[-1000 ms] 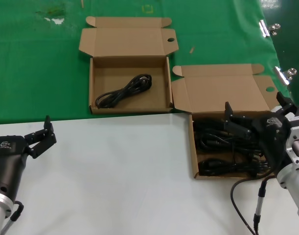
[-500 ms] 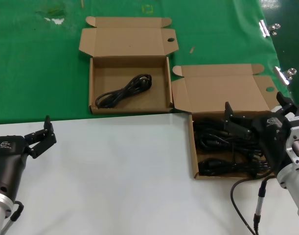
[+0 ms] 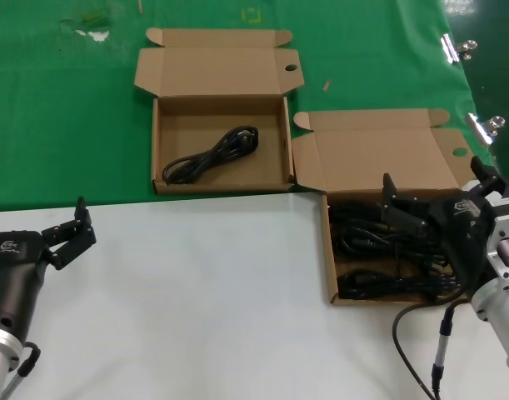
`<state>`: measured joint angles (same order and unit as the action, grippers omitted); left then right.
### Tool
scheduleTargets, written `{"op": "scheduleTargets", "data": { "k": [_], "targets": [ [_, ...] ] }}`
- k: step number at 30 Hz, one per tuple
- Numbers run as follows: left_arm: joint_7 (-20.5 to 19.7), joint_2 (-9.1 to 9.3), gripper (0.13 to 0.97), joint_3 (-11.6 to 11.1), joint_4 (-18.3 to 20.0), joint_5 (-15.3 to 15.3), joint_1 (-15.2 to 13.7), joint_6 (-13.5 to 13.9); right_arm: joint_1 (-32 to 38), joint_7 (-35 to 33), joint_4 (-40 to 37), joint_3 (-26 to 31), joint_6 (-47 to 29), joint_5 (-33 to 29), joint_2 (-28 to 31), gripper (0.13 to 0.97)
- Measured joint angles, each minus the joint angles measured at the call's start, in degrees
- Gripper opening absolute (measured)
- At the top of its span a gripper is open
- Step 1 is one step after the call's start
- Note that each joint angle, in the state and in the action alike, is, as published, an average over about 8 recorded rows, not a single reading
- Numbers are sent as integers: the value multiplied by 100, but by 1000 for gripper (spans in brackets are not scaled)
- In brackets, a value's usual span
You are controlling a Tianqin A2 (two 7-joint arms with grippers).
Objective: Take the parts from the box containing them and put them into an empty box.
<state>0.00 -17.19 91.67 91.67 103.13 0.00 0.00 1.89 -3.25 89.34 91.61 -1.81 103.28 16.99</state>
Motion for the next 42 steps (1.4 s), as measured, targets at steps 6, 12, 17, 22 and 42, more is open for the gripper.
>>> {"op": "scheduleTargets", "data": {
  "k": [6,12,17,22,42],
  "targets": [
    [0,0,966,0,0,0,0,0,0,0,0,0,0,0,0,966],
    [0,0,966,0,0,0,0,0,0,0,0,0,0,0,0,966],
    [0,0,966,0,0,0,0,0,0,0,0,0,0,0,0,966],
    [0,0,966,0,0,0,0,0,0,0,0,0,0,0,0,966],
    [0,0,966,0,0,0,0,0,0,0,0,0,0,0,0,966]
  ]
}}
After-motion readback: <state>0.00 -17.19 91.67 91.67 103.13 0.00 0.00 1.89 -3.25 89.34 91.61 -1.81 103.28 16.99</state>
